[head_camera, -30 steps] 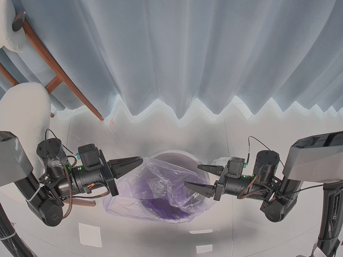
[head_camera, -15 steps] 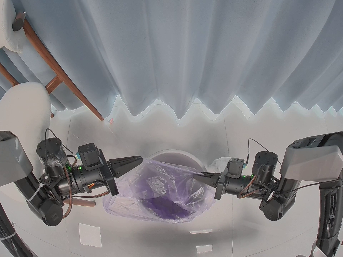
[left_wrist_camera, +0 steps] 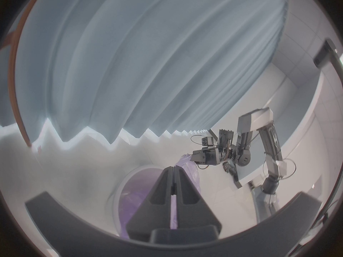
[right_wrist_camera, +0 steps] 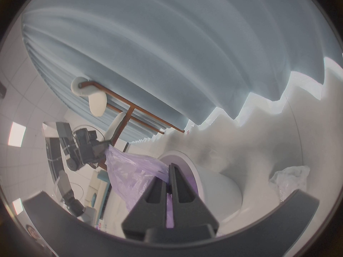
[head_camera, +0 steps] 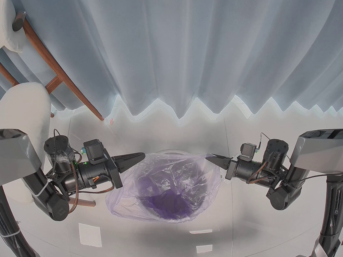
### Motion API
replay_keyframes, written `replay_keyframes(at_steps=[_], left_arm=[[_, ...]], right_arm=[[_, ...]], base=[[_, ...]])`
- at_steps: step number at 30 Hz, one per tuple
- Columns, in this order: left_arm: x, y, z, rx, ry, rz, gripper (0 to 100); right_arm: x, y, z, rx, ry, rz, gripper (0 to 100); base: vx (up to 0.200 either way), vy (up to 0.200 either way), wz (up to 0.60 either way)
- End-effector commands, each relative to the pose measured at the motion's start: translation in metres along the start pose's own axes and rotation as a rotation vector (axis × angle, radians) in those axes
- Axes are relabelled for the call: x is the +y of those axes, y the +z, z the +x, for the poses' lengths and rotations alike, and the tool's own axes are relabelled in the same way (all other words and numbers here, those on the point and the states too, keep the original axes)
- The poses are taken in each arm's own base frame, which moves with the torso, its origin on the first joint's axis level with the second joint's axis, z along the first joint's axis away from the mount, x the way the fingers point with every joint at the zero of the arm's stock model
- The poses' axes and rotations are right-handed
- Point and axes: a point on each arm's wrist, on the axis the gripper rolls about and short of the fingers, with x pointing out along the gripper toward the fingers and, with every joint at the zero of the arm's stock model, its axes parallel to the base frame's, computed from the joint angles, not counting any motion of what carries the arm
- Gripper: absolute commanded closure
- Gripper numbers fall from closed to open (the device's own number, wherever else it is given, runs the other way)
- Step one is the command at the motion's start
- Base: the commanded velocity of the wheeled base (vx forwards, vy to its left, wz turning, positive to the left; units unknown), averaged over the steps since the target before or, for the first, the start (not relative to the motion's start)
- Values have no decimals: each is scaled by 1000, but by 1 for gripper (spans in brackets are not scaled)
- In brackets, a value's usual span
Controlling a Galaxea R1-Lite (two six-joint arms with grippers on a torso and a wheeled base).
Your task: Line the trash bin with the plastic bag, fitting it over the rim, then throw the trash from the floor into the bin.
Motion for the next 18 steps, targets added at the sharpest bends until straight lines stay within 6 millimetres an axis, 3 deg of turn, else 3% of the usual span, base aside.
replay_keyframes(at_steps=[1, 11, 18], left_arm=[[15, -14, 10, 26, 12, -89, 100], [42, -19, 21, 1, 42, -348, 100], [64, -32, 24, 1, 79, -380, 100]], right_arm=[[0, 10, 4, -43, 17, 18, 100], [-8, 21, 18, -90, 44, 196, 100], [-24, 13, 32, -113, 16, 235, 100]], base=[[0, 0, 0], [0, 0, 0], [0, 0, 0]])
